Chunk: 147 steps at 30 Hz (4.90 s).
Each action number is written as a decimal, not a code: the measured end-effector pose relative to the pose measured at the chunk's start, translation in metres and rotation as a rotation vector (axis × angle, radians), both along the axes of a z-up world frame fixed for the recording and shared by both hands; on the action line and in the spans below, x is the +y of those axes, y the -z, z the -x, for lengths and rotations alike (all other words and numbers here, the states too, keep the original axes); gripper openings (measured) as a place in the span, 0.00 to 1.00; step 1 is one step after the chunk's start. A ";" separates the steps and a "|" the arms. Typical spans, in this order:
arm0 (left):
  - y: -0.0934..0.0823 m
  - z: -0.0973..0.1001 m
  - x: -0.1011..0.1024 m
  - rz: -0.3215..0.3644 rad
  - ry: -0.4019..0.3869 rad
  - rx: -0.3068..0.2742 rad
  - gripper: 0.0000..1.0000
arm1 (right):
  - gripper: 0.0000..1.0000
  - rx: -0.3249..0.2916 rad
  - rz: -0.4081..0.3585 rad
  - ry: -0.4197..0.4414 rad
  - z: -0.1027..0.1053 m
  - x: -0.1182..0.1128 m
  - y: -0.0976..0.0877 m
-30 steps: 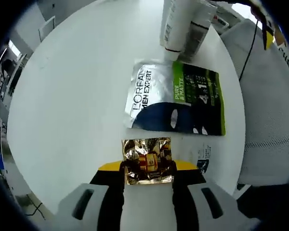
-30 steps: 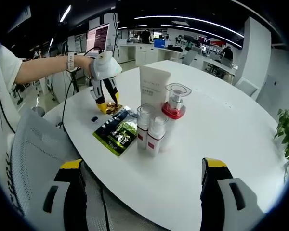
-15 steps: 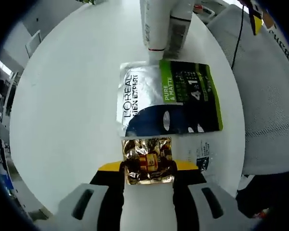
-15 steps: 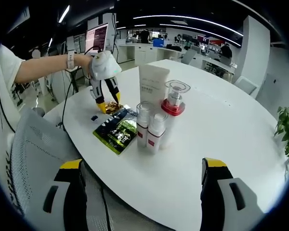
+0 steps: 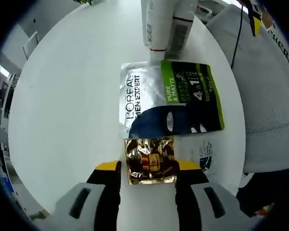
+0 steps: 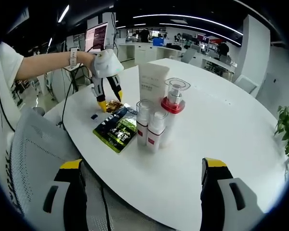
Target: Arrange the skincare products in the storage area until every visible bottle or jar stands upright without overlapping.
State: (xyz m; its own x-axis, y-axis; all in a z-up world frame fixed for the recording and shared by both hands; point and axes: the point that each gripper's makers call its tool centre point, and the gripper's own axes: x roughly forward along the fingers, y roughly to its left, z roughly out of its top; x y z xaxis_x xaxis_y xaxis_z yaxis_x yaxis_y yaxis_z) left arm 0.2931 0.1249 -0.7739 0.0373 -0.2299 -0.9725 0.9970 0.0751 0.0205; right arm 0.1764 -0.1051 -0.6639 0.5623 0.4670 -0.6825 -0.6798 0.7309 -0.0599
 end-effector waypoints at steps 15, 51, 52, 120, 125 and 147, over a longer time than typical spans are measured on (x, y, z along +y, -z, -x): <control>-0.009 0.001 -0.002 0.030 -0.020 -0.008 0.44 | 1.00 -0.005 0.004 0.007 -0.001 -0.002 -0.001; -0.100 0.057 -0.017 0.402 -0.445 -0.256 0.87 | 1.00 -0.088 -0.010 -0.084 -0.013 0.015 -0.028; -0.102 0.058 -0.018 0.410 -0.448 -0.265 0.89 | 1.00 -0.090 -0.012 -0.083 -0.013 0.015 -0.029; -0.160 0.113 0.002 0.740 -0.859 -0.495 0.99 | 1.00 -0.139 -0.085 0.010 -0.006 0.006 -0.042; -0.159 0.109 0.004 0.731 -0.859 -0.499 0.99 | 1.00 -0.137 -0.086 0.015 -0.007 0.004 -0.041; -0.155 0.102 0.002 0.729 -0.865 -0.486 0.99 | 1.00 -0.137 -0.100 0.009 -0.013 0.008 -0.039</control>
State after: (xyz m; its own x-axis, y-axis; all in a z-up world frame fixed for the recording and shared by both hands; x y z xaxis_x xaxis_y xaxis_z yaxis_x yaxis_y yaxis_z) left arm 0.1907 0.1270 -0.6186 0.7691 -0.4331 -0.4700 0.5141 0.8561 0.0524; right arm 0.1894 -0.0976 -0.6251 0.6515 0.5231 -0.5495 -0.6635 0.7441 -0.0783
